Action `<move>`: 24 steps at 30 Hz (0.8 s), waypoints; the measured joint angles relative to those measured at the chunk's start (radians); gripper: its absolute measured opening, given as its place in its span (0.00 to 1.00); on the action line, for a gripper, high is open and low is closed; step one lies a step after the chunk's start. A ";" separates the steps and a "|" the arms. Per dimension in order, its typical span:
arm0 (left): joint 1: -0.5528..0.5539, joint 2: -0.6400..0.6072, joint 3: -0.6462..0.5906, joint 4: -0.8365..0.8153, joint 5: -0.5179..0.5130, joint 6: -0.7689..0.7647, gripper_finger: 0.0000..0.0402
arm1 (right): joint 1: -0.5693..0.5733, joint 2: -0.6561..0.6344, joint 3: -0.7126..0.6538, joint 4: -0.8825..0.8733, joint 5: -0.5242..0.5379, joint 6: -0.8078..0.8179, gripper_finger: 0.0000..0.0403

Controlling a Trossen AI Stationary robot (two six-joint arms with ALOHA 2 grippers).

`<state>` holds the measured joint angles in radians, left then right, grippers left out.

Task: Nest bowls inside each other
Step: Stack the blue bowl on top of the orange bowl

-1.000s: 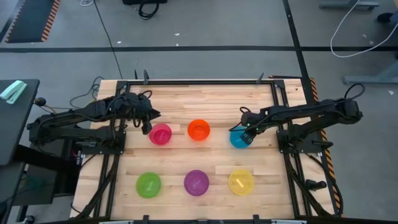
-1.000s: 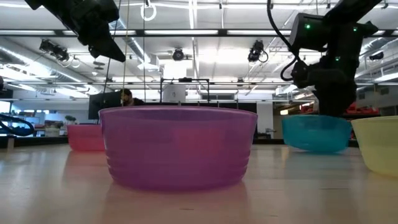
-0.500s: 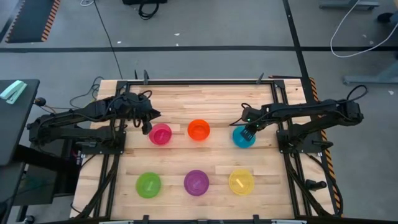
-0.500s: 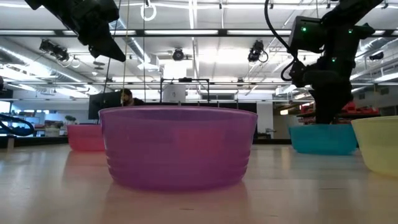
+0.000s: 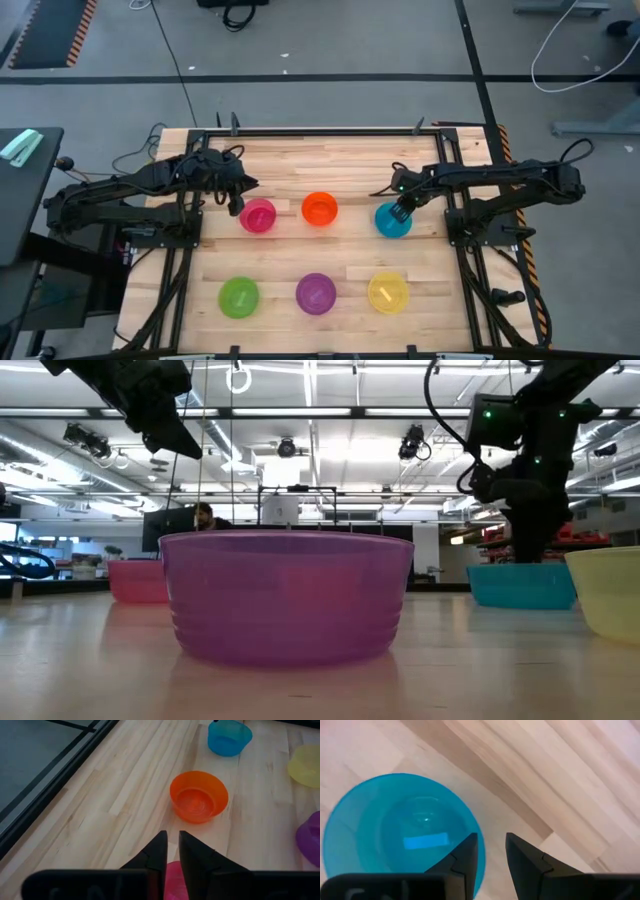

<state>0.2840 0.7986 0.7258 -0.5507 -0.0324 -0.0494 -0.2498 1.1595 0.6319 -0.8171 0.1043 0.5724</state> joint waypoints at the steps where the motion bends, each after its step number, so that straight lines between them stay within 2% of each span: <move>1: 0.000 0.000 0.000 0.000 0.000 0.000 0.15 | -0.003 0.001 0.000 -0.004 0.000 0.000 0.27; 11: 0.000 0.000 0.000 0.000 0.000 -0.020 0.12 | 0.021 0.053 0.000 -0.004 -0.001 0.008 0.27; 18: 0.000 0.000 0.000 -0.004 0.000 -0.025 0.14 | 0.037 0.099 0.000 0.011 -0.001 0.009 0.27; 24: 0.000 0.000 0.000 -0.020 0.000 -0.045 0.14 | 0.037 0.129 0.000 0.081 -0.001 0.011 0.18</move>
<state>0.2840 0.7986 0.7258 -0.5706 -0.0326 -0.0947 -0.2127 1.2886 0.6323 -0.7361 0.1036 0.5831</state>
